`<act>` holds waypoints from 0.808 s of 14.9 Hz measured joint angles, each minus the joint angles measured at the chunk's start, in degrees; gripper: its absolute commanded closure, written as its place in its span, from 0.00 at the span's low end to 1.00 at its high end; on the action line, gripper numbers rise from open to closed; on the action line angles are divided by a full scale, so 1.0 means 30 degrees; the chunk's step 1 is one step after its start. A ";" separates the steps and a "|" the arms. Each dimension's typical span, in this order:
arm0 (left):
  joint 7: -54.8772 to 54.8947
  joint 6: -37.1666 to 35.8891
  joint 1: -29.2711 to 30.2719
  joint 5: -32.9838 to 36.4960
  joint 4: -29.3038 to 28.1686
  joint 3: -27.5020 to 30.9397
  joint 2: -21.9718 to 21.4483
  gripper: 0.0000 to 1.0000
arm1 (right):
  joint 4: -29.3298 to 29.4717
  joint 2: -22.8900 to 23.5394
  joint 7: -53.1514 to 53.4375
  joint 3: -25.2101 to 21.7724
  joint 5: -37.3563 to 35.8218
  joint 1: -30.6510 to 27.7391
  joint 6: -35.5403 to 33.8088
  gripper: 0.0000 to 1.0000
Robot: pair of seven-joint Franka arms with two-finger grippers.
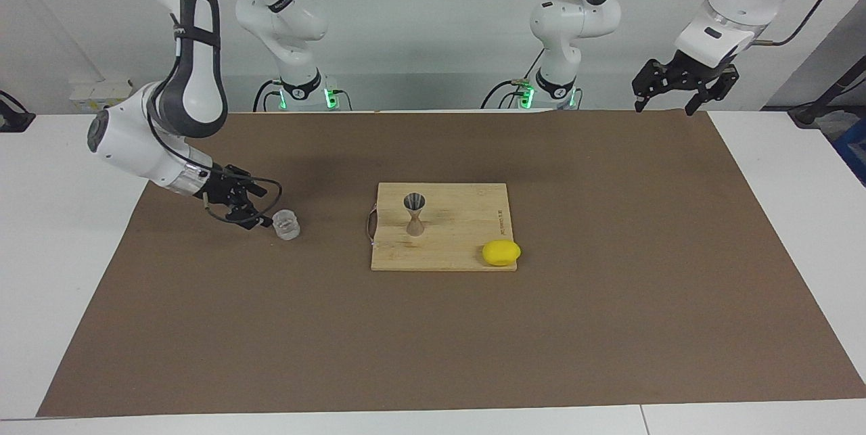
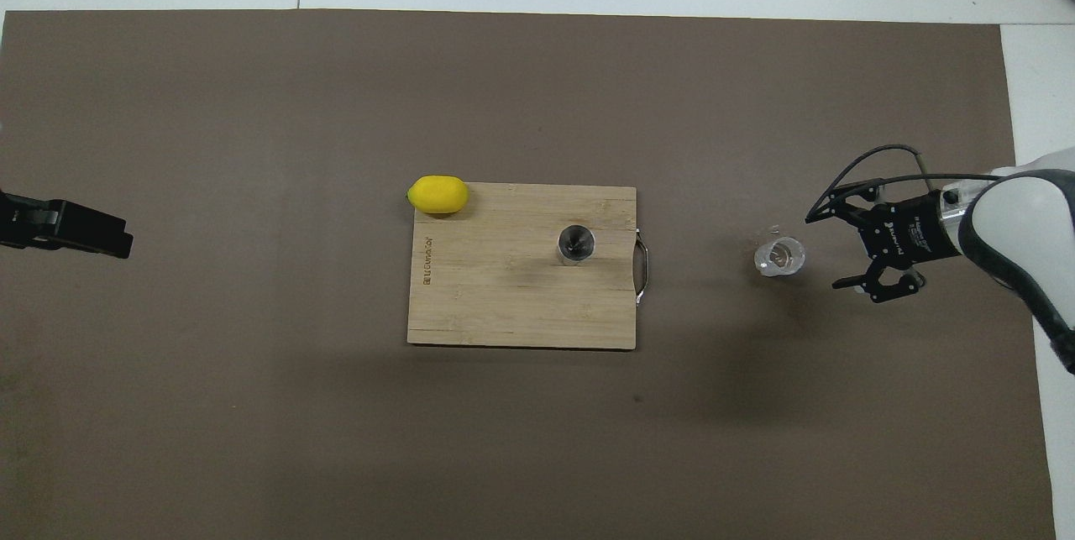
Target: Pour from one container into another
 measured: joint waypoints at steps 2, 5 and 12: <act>0.0000 0.0000 0.0001 0.0000 0.0000 0.0002 -0.0002 0.00 | 0.0121 -0.0993 -0.0030 0.0105 -0.1773 0.0285 -0.0040 0.00; 0.0000 0.0000 0.0001 0.0000 0.0000 0.0003 -0.0003 0.00 | 0.0268 -0.2149 -0.0491 0.0186 -0.4294 0.1946 -0.0043 0.00; 0.0000 0.0000 0.0001 0.0000 -0.0001 0.0005 -0.0003 0.00 | 0.1874 -0.3094 -0.5349 0.0331 -0.7821 0.5529 -0.2001 0.00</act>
